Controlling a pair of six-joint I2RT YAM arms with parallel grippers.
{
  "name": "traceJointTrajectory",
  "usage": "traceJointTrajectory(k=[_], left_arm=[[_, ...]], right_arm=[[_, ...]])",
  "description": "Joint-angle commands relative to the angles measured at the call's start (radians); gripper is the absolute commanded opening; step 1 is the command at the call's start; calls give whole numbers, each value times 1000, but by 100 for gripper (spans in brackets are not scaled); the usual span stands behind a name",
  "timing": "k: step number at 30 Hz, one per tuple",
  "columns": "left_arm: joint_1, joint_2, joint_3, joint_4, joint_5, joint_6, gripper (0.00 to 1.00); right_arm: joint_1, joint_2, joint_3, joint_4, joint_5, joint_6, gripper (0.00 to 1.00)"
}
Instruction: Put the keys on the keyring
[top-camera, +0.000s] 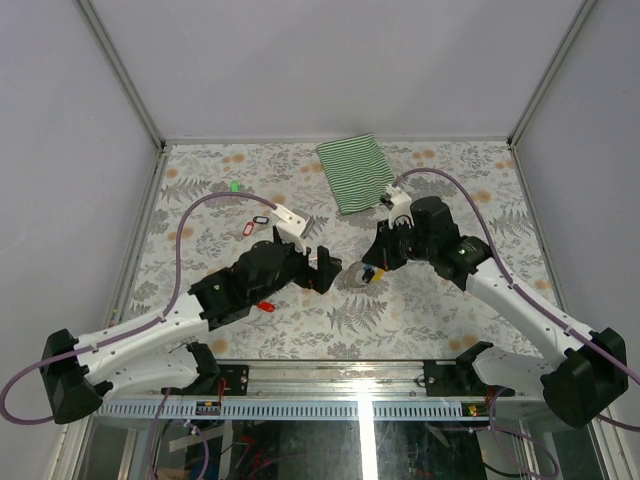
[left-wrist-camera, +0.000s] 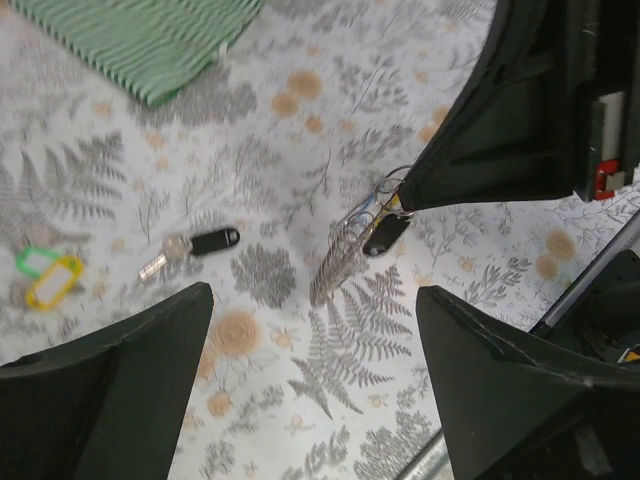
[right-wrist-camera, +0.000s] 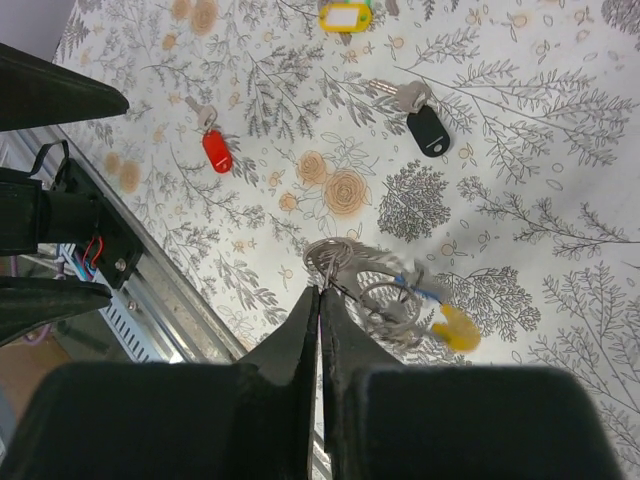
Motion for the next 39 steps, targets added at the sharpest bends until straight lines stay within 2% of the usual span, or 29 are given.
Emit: traceJointTrajectory(k=[1,5,8,10,23,39], left_arm=[[-6,-53,-34,223,60,193,85],[-7,-50,-47,313,107,310,82],[-6,-22,-17,315,138,347,75],[-6,-1,9,313,159,342,72],[-6,43,42,413,261,279,71],[-6,118,75,471,281,369,55]], right_arm=[[9,-26,142,-121,-35,-85,0],[9,-35,206,-162,-76,-118,0],[8,-42,244,-184,-93,-132,0],[9,-46,268,-196,-95,-137,0],[9,-46,410,-255,-68,-94,0],[8,-65,454,-257,-112,-65,0]])
